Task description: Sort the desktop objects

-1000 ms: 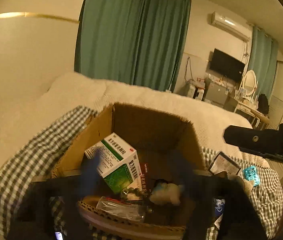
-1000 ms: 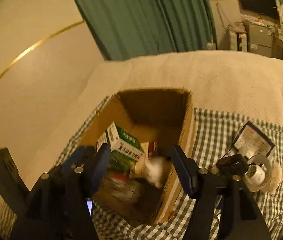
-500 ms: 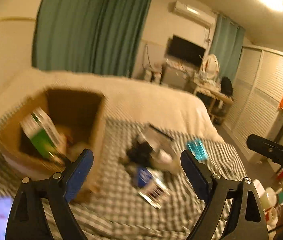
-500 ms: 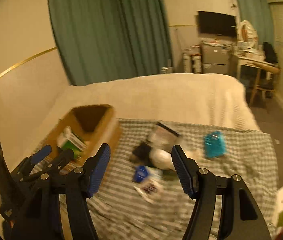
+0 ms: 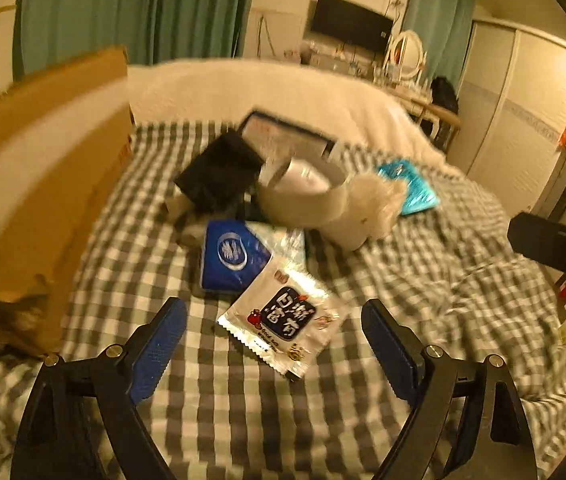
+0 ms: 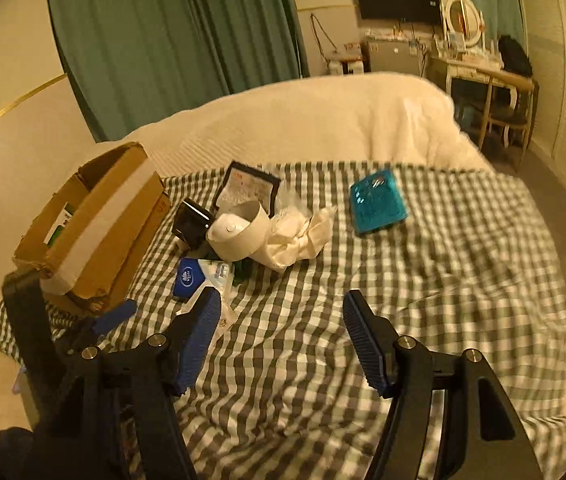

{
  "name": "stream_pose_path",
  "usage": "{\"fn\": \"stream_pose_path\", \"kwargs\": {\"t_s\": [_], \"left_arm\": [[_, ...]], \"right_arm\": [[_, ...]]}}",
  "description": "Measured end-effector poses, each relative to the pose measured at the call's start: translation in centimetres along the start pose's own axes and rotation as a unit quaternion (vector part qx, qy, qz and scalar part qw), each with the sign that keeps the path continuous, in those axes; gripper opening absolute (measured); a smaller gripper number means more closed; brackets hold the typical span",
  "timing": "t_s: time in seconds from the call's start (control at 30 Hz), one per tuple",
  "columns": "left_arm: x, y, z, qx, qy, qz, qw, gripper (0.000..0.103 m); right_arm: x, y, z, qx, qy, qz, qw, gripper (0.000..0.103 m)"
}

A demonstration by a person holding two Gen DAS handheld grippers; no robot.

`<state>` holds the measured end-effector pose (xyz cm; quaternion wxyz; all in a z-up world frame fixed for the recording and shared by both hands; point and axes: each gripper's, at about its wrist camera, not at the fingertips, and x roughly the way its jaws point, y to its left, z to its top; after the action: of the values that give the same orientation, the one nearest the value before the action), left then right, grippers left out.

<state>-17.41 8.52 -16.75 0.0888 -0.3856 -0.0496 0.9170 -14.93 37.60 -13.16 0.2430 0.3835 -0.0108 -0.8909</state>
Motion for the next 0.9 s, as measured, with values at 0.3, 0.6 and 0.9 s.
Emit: {"fn": "stream_pose_path", "kwargs": {"t_s": [0.3, 0.6, 0.9], "left_arm": [[3.7, 0.2, 0.2, 0.01, 0.064, -0.031, 0.9974, 0.011], [1.6, 0.4, 1.3, 0.01, 0.033, -0.039, 0.9986, 0.003], [-3.7, -0.2, 3.7, 0.028, -0.022, -0.014, 0.9993, 0.003]], "right_arm": [[8.5, -0.3, 1.9, 0.002, 0.029, 0.004, 1.0, 0.063], [14.8, -2.4, 2.4, 0.044, 0.08, -0.011, 0.996, 0.01], [9.6, -2.9, 0.6, 0.038, 0.062, -0.012, 0.997, 0.008]]}}
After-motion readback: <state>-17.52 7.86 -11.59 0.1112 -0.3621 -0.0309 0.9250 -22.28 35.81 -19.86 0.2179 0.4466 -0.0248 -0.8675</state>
